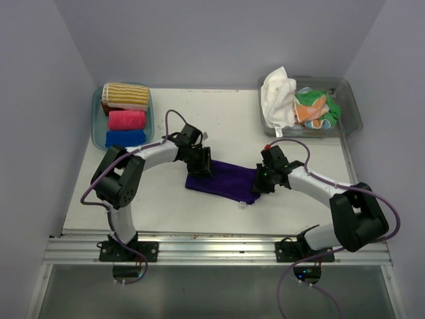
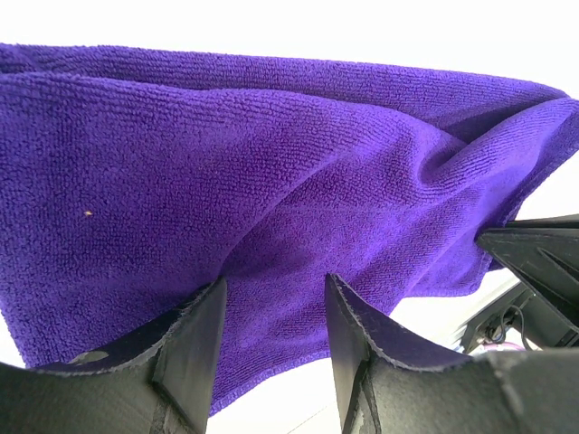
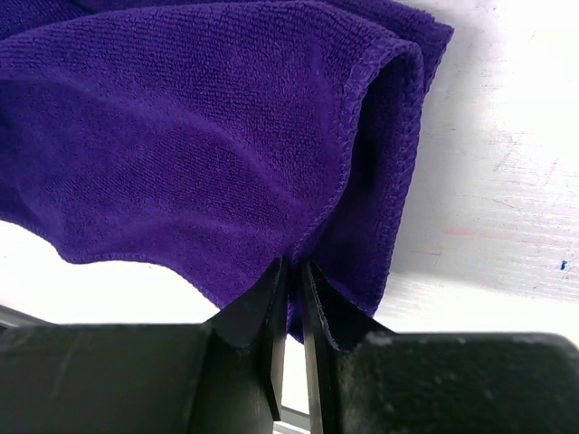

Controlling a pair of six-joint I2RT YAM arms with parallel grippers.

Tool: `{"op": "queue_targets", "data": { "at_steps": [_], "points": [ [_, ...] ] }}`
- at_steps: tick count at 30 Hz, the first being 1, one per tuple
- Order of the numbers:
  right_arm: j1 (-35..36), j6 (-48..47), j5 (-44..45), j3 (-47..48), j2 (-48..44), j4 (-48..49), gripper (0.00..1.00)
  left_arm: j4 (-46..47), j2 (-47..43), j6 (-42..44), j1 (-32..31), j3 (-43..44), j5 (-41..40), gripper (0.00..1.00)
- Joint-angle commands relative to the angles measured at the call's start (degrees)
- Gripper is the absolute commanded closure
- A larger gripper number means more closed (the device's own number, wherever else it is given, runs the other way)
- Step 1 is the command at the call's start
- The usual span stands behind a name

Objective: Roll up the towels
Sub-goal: Fold the towel

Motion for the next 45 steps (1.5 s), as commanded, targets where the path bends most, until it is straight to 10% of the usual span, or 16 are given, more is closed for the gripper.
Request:
{"op": "queue_targets", "data": {
  "at_steps": [1, 6, 8, 28, 35, 45],
  "points": [
    [0.30, 0.15, -2.01, -0.35, -0.05, 1.72, 0.85, 2.39, -0.08, 0.72, 0.51, -1.15, -0.23, 0.49],
    [0.48, -0.11, -2.01, -0.17, 0.57, 1.28, 0.85, 2.56, -0.34, 0.63, 0.68, -1.07, -0.05, 0.49],
    [0.39, -0.20, -1.23, 0.00, 0.31, 0.93, 1.00, 2.48, -0.52, 0.80, 0.68, -1.15, 0.04, 0.49],
    [0.48, 0.41, 8.36, -4.92, -4.97, -4.44, 1.00, 2.04, -0.69, 1.68, 2.09, -1.33, 1.09, 0.49],
    [0.39, 0.06, 11.51, -1.50, -8.83, -8.21, 0.67, -0.24, -5.26, 2.03, 2.18, 0.77, 3.03, 0.48],
    [0.13, -1.52, 16.53, 7.82, -4.36, -8.58, 0.82, -2.71, -1.51, 3.44, 3.32, 8.78, 1.27, 0.48]
  ]
}}
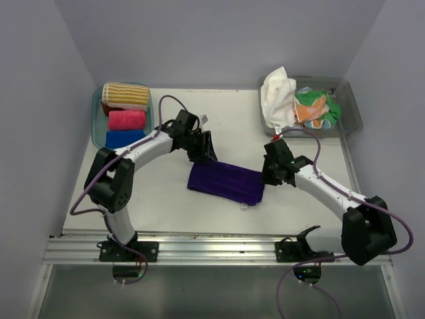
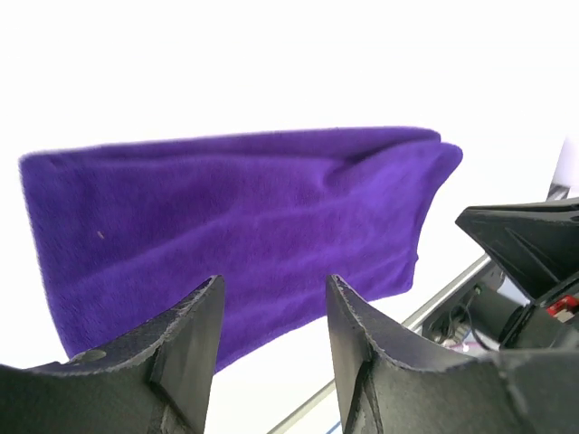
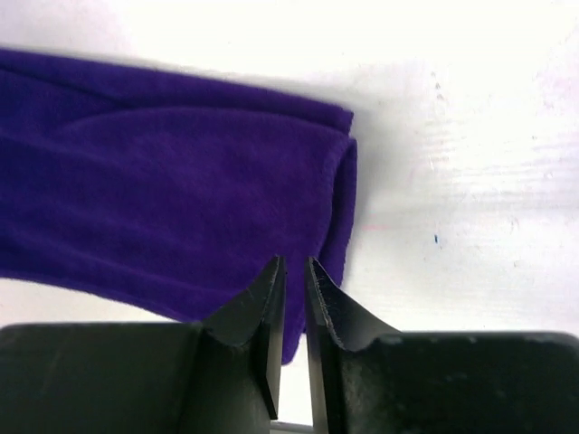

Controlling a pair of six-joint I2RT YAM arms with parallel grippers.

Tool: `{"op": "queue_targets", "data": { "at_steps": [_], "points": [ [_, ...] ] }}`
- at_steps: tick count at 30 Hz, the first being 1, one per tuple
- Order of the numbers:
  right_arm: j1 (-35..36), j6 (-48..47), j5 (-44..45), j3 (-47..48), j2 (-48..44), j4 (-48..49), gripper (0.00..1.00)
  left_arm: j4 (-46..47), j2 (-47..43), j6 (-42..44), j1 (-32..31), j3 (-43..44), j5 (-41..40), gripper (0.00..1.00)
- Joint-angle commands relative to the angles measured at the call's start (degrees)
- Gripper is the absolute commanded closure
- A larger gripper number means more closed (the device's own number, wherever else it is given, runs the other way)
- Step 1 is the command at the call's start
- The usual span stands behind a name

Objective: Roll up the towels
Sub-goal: Fold the towel

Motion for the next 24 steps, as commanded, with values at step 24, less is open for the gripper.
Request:
{"op": "queue_targets", "data": {
  "at_steps": [24],
  "points": [
    [-4.09, -8.43, -4.96, 31.63, 42.55, 8.68, 0.87, -1.70, -18.63, -0.83, 4.14, -29.78, -10.65, 0.51]
  ]
}}
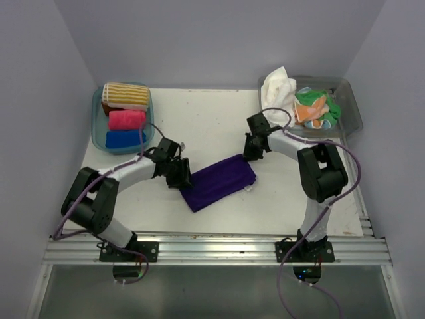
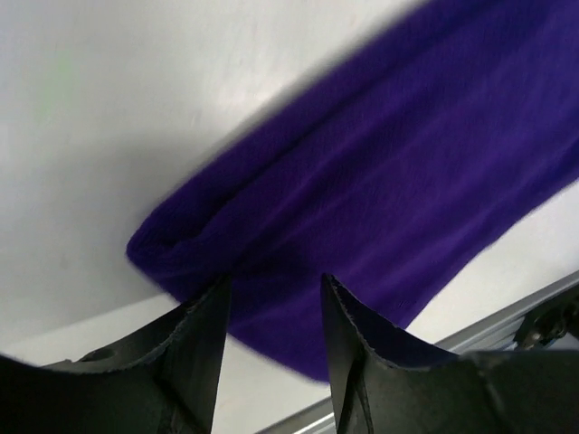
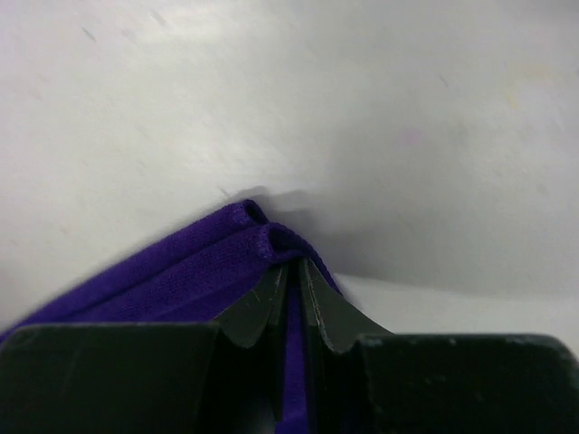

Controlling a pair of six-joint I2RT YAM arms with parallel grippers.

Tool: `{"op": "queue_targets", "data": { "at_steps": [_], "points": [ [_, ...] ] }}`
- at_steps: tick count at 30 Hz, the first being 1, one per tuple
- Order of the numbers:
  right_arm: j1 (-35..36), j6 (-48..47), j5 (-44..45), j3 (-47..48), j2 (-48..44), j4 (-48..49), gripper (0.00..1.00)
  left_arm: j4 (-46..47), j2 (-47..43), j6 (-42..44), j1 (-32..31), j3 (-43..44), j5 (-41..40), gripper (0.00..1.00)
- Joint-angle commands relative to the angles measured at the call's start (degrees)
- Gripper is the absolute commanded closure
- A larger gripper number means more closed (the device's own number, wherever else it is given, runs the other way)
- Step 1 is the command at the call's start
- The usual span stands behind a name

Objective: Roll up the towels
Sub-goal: Fold the towel

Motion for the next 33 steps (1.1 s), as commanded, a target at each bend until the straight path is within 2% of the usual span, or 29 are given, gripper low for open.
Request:
{"op": "queue_targets", "data": {
  "at_steps": [1, 3, 6, 8, 11, 12, 15, 19, 23, 27, 33],
  "points": [
    [0.32, -4.03, -0.27, 11.00, 9.77, 0.79, 0.87, -5.84, -8.69, -0.83, 0.04, -7.14, -2.59, 0.51],
    [0.85, -4.64, -3.25, 20.03, 13.73, -1.58, 0.85, -8.30, -13.52, -0.75, -1.02, -6.72, -1.71, 0.49],
    [1.64, -4.38, -7.47, 27.00, 14.89, -2.73, 0.82, -10.85, -17.31, -0.40, -1.20, -4.71, -2.23, 0.47],
    [2.17, -4.64, -7.57, 28.34, 14.01, -3.43, 0.78, -11.29, -17.50, 0.04, -1.29, -2.07, -2.58, 0.45],
    [2.87, -4.39, -4.68, 25.55, 9.01, -2.57, 0.64, -11.03, -14.87, 1.53, -1.29, 1.53, -2.58, 0.45],
    [2.87, -2.99, -3.72, 21.79, 7.52, -1.86, 0.57, -10.86, -12.78, 2.32, -1.29, 3.72, -2.58, 0.46],
    [2.96, -0.62, -1.69, 13.27, 0.67, 0.95, 0.52, -8.93, -8.38, 3.64, -1.29, 7.59, -1.97, 0.46],
    [3.93, 0.89, 0.60, 3.32, -7.33, 2.71, 0.57, -7.52, -2.40, 5.49, -1.20, 10.59, -2.50, 0.46],
    [4.98, 1.33, 0.42, -3.82, -9.72, 4.38, 0.78, -4.88, 3.06, 6.63, -1.20, 9.37, -0.30, 0.48],
    [5.33, 1.59, -0.63, -5.05, -7.01, 6.32, 0.86, -2.87, 5.52, 6.64, -1.20, 6.56, 0.49, 0.50],
    [5.78, 0.28, 0.60, -0.58, 2.92, 7.02, 0.88, -0.83, 2.80, 3.92, -1.46, -0.47, 2.51, 0.51]
  ]
}}
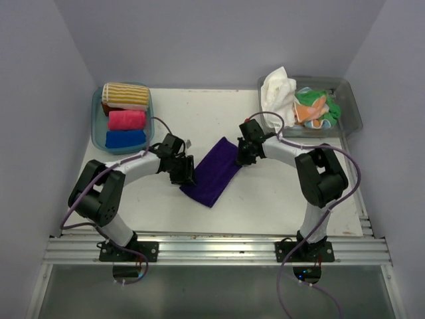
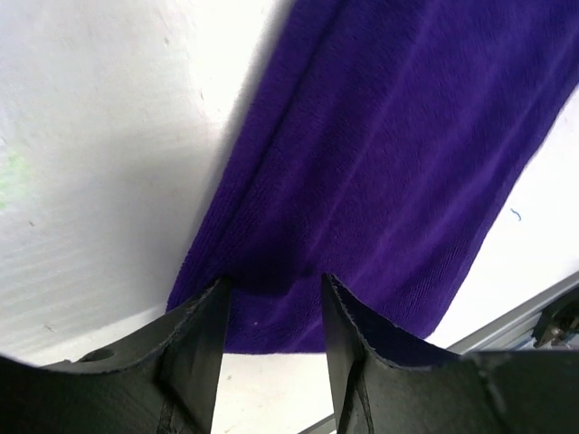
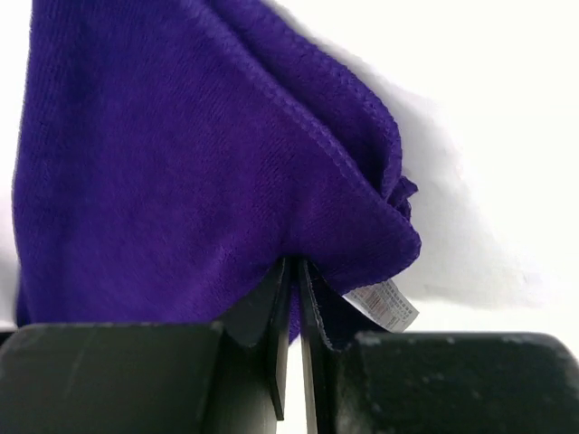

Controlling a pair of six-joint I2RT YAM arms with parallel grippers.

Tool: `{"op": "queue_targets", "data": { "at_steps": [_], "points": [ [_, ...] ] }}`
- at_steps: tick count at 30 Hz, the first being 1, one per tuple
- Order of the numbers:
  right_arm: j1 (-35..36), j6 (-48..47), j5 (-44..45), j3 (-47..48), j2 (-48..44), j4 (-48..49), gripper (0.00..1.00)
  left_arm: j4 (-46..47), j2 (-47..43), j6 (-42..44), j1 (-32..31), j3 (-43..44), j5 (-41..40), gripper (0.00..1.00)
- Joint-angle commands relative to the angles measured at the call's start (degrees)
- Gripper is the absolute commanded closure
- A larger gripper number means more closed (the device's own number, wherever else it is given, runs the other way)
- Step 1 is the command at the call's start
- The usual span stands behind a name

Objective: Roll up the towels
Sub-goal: Fold the towel

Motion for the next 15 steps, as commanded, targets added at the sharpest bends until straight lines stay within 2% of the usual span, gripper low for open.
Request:
{"op": "queue_targets", "data": {
  "at_steps": [1, 5, 8, 11, 13, 15],
  "points": [
    [0.20, -1.08, 2.30, 4.53, 5.57, 2.48, 0.88, 0.39, -1.52, -1.77, -0.57, -5.15, 2.14, 0.51],
    [0.11, -3.45, 4.41, 15.25, 13.73, -1.38, 0.88, -0.05, -5.57, -5.11, -4.50, -6.22, 3.20, 0.50],
    [0.29, -4.42, 3.71, 23.00, 15.60, -5.43, 0.88, -3.47, -8.82, -5.91, -6.36, -2.89, 1.28, 0.48],
    [0.29, -4.60, 2.92, 22.23, 9.57, -5.35, 0.82, -8.74, -12.07, -5.30, -6.28, 1.68, -3.73, 0.46],
    [0.38, -4.95, 3.09, 19.26, 6.39, -5.44, 0.78, -9.10, -13.66, -4.94, -6.19, 3.61, -3.57, 0.46],
    [0.46, -4.51, 3.80, 15.91, 2.44, -5.18, 0.68, -8.14, -13.92, -4.94, -6.19, 4.33, -2.96, 0.46]
  ]
}}
